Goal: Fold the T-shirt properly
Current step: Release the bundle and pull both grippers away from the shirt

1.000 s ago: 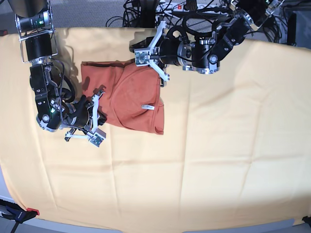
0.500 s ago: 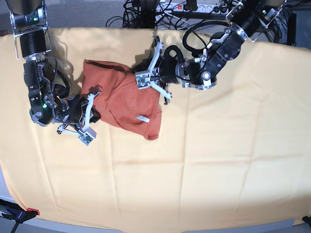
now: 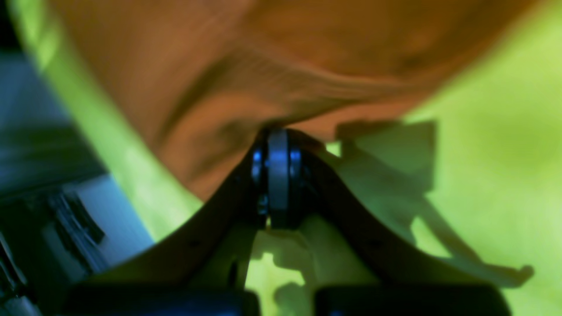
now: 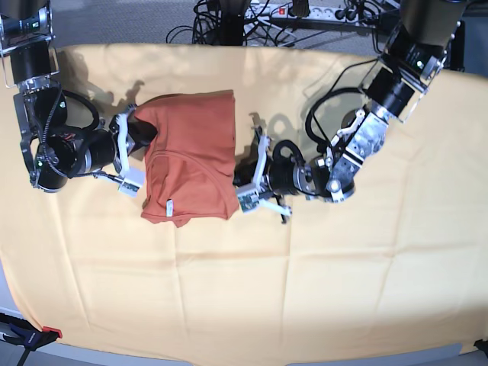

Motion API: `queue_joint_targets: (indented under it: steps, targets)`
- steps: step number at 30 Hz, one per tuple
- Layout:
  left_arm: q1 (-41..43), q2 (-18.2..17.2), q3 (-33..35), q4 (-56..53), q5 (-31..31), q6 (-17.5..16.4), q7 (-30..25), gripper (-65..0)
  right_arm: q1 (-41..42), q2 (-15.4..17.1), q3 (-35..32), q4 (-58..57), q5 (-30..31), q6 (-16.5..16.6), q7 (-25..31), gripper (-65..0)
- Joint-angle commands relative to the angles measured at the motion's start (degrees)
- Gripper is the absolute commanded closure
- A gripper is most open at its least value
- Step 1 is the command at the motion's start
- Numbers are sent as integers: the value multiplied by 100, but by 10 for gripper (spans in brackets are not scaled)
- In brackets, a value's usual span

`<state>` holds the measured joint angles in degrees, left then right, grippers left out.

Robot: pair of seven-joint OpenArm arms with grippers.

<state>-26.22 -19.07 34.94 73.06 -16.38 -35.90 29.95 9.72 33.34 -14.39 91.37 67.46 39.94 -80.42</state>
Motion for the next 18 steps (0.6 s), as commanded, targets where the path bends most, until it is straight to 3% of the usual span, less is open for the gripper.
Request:
queue_joint_targets:
  steps: [1, 5, 11, 14, 18]
  targets:
    - [-155, -111, -13, -15, 286, 122, 420, 0, 144, 166, 72, 90, -26, 6, 42, 0]
    - [-487, -234, -13, 2, 269, 402, 852, 0, 138, 380, 170, 90, -828, -74, 367, 0]
    - [-671, -612, -24, 120, -422, 564, 957, 0, -46, 575, 170, 87, -2138, -970, 743, 0]
    - [-669, -782, -81, 146, -984, 474, 986, 0, -348, 568, 170, 87, -1867, -892, 787, 0]
    - [-667, -866, -393, 146, -1523, 61, 1174, 0, -706, 568, 170, 90, -1344, -636, 780, 0]
